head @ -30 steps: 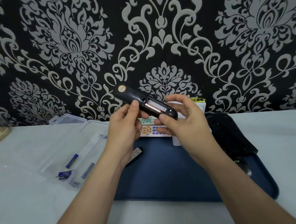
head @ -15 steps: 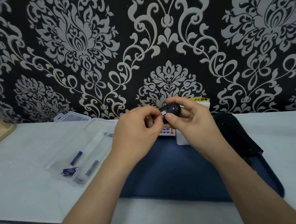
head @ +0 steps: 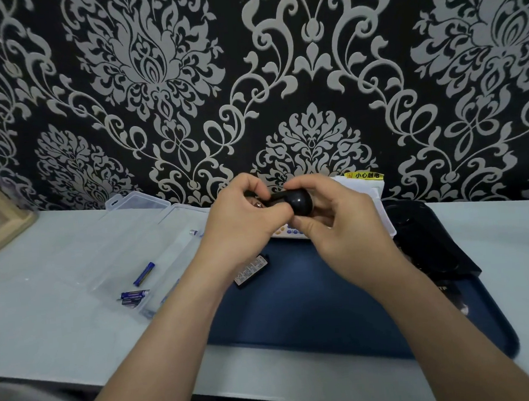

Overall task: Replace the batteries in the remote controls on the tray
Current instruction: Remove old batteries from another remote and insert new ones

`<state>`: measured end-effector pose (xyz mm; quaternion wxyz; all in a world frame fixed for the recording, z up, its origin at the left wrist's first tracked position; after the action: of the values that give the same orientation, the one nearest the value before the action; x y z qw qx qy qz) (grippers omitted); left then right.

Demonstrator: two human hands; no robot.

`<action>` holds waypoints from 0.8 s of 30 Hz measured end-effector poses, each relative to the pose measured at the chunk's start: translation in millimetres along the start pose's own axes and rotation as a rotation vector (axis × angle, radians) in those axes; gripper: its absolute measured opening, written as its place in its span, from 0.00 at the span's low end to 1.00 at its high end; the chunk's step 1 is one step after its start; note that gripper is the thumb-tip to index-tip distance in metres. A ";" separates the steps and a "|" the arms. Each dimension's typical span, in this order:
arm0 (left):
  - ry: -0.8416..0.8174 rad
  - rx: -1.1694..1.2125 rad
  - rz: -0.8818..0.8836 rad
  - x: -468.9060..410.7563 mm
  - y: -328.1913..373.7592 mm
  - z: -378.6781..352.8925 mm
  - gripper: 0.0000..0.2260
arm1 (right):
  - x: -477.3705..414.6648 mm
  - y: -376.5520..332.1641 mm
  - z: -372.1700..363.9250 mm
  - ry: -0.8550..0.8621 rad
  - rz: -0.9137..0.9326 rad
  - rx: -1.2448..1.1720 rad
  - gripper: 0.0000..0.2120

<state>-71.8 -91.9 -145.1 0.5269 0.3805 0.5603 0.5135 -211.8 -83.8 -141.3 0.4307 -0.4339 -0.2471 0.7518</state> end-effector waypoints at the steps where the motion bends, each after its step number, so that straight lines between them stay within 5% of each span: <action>1: -0.014 -0.002 0.006 -0.1 0.5 -0.2 0.10 | 0.5 -0.7 -0.8 0.006 0.013 0.023 0.19; 24: 0.031 0.011 -0.060 4.6 7.2 7.9 0.07 | 2.6 -7.4 -14.1 0.050 -0.001 -0.104 0.24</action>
<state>-65.6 -84.7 -138.4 0.5313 0.3584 0.5823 0.5002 -197.0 -77.8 -143.9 0.4143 -0.4741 -0.2751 0.7266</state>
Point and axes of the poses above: each hand's wrist, its own x-axis away from the middle knuckle, its own z-axis out of the back of the hand, y = z × x, the point moved 9 cm from there along -x, towards the middle knuckle, and after that the axes turned 13 degrees about x, right-handed, at the moved point
